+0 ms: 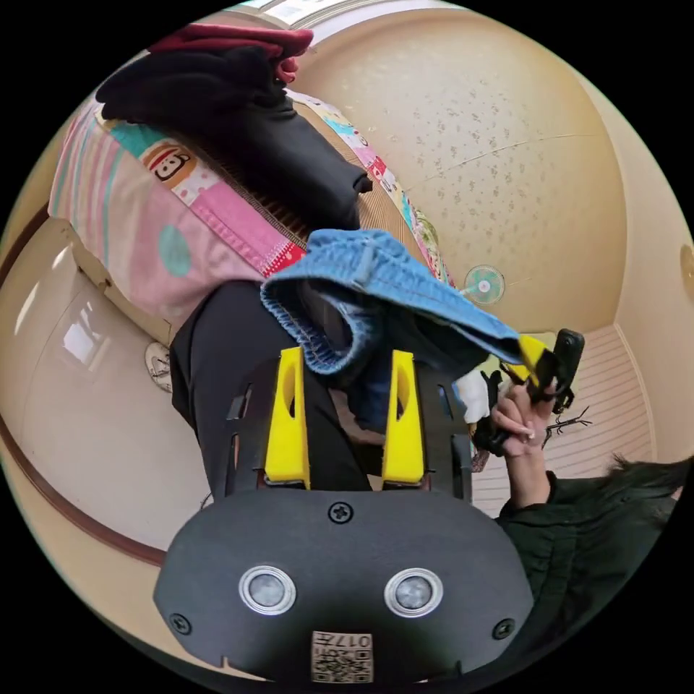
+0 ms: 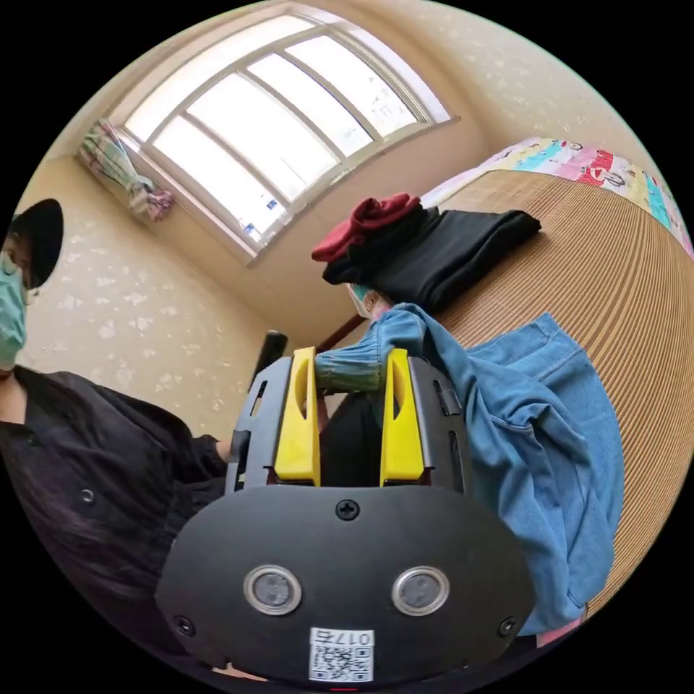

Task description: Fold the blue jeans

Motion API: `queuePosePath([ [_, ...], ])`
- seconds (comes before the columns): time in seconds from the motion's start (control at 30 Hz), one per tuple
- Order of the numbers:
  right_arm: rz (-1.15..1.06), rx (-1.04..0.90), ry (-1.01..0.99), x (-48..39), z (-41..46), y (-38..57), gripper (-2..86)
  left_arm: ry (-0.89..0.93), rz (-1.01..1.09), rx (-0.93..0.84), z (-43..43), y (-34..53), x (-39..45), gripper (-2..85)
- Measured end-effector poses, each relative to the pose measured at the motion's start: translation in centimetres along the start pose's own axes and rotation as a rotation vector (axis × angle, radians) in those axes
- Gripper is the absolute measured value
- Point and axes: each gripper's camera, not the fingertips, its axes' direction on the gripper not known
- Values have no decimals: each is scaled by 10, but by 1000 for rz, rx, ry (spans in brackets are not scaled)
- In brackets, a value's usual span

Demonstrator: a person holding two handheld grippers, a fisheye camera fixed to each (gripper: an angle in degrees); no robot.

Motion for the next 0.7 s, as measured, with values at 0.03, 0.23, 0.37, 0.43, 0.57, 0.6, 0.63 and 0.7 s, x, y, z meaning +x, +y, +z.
queuePosePath([
  [0.03,12,92,-102,-4,-39,4,122,6,2,-7,3,-4,4,88],
  [0.23,-62,584,-382,-32,-231,68,37,272,484,125,-70,18,147,4],
  [0.37,-162,668,-250,-80,-300,92,25,252,809,316,-166,61,259,-1],
  [0.43,-246,687,-279,-105,-316,85,23,205,870,367,-190,70,299,-1],
  [0.57,-457,758,-584,-159,-355,51,21,385,970,509,-243,74,376,-2],
  [0.6,-476,769,-625,-166,-359,46,21,513,1025,534,-261,72,392,-2],
  [0.63,-498,782,-665,-180,-368,36,21,575,1054,546,-269,71,400,-2],
  [0.7,-505,778,-647,-198,-380,21,20,706,1129,576,-292,66,430,-3],
])
